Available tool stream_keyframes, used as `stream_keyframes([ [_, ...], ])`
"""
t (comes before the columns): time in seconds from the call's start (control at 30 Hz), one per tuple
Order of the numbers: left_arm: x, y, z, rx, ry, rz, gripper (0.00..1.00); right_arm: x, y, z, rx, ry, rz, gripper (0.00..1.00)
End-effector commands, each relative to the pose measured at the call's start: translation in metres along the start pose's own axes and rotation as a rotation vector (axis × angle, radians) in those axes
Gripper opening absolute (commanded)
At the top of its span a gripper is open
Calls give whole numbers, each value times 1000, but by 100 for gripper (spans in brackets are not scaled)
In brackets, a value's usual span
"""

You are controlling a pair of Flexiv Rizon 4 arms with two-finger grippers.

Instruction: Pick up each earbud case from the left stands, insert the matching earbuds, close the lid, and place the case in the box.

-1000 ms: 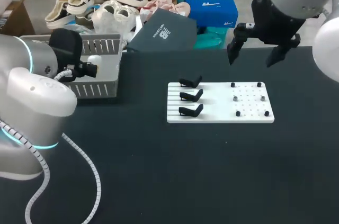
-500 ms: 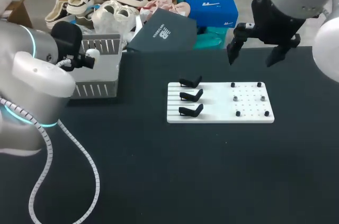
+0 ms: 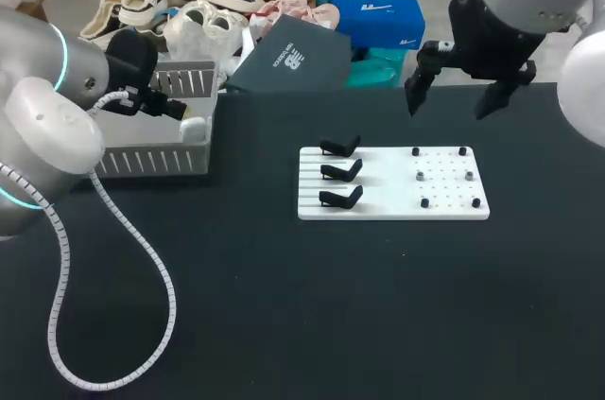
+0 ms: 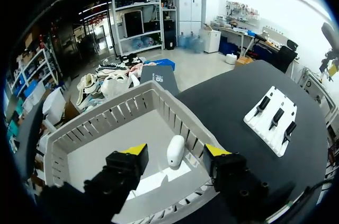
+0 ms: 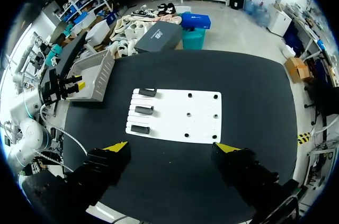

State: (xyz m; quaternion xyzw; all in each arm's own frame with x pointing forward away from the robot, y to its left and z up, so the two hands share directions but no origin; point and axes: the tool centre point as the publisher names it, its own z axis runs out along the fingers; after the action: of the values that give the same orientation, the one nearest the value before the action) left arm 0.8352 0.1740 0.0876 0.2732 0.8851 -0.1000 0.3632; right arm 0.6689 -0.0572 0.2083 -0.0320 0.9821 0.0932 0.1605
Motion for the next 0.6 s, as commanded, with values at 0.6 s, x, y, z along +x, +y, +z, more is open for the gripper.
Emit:
stream_keyframes([
  [0.6, -20, -134, -70, 183, -100, 85, 100, 2, 0, 0, 0, -5, 1, 100],
])
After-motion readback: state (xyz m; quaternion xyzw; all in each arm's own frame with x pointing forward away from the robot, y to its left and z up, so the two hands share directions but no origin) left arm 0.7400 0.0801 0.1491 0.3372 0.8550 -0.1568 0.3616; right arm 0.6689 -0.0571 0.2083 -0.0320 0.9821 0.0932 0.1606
